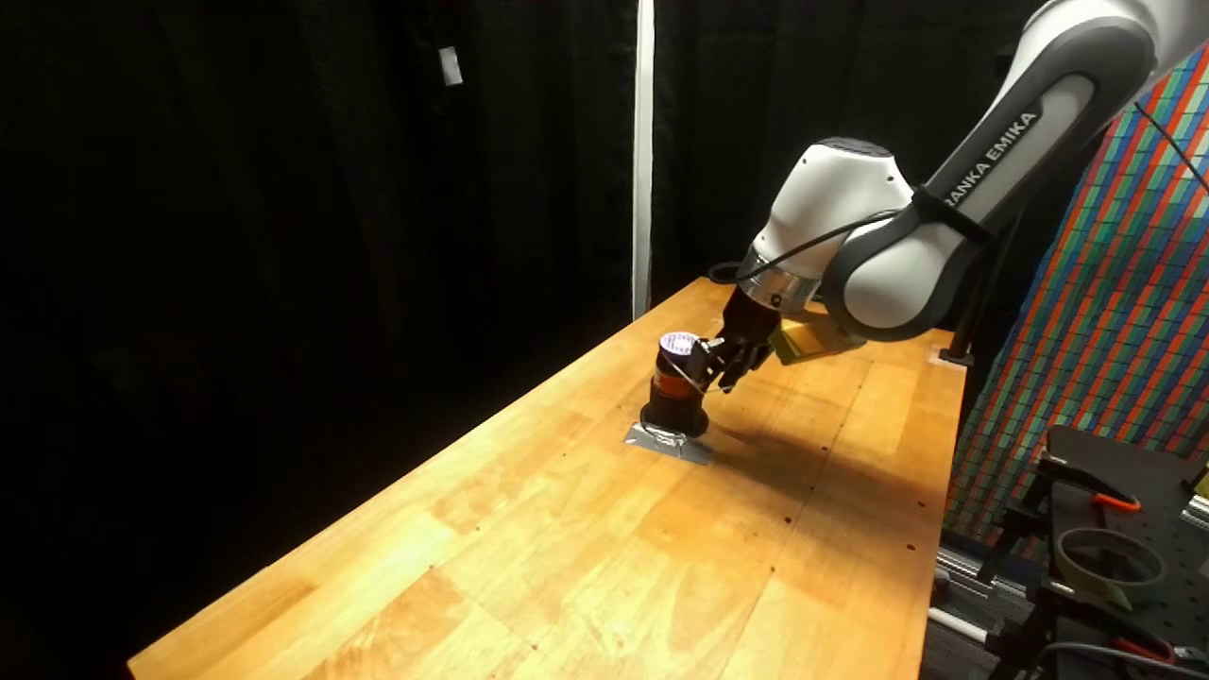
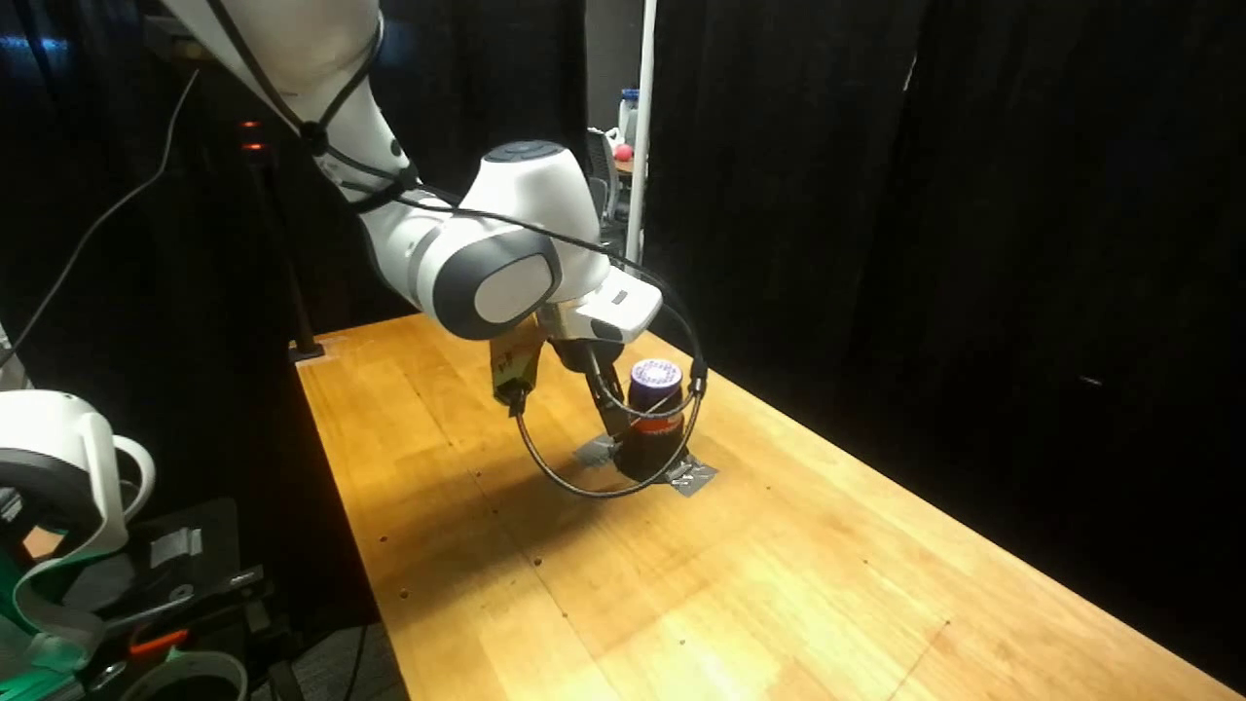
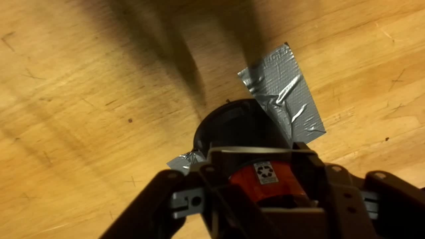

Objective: Put a rubber band around the cup

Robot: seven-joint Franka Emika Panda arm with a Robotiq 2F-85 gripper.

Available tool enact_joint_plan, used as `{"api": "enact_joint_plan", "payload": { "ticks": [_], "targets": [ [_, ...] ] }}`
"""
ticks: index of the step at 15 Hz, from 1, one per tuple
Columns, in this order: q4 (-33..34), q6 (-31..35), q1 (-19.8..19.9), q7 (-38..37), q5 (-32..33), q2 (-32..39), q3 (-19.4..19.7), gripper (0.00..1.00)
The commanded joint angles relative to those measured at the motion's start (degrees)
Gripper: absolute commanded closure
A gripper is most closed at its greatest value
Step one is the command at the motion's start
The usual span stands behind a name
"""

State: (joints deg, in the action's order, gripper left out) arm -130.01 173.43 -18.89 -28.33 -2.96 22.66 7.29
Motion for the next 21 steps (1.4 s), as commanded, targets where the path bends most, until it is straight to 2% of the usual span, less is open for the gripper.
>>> {"api": "enact_joint_plan", "payload": {
  "ticks": [1, 4, 6, 10, 11, 13, 17, 21],
  "targets": [
    [-7.9, 9.3, -4.5, -2.6, 0.8, -4.4, 3.4, 0.73],
    [-11.8, 20.2, -7.3, -2.9, -0.8, -4.5, 5.1, 0.93],
    [-13.6, 27.7, -8.3, -2.8, -2.2, -3.7, 5.1, 0.98],
    [-15.6, 40.4, -10.2, -1.9, -6.5, -0.8, 5.0, 0.94],
    [-15.6, 44.0, -4.6, 3.9, -12.8, -0.2, -2.2, 0.94],
    [-15.5, 50.2, -2.9, 5.3, -16.3, 1.5, -5.5, 0.93],
    [-14.3, 59.2, 0.2, 7.9, -19.8, 5.1, -10.7, 0.93],
    [-13.3, 65.3, 2.1, 8.8, -20.5, 7.6, -13.3, 0.92]
  ]
}}
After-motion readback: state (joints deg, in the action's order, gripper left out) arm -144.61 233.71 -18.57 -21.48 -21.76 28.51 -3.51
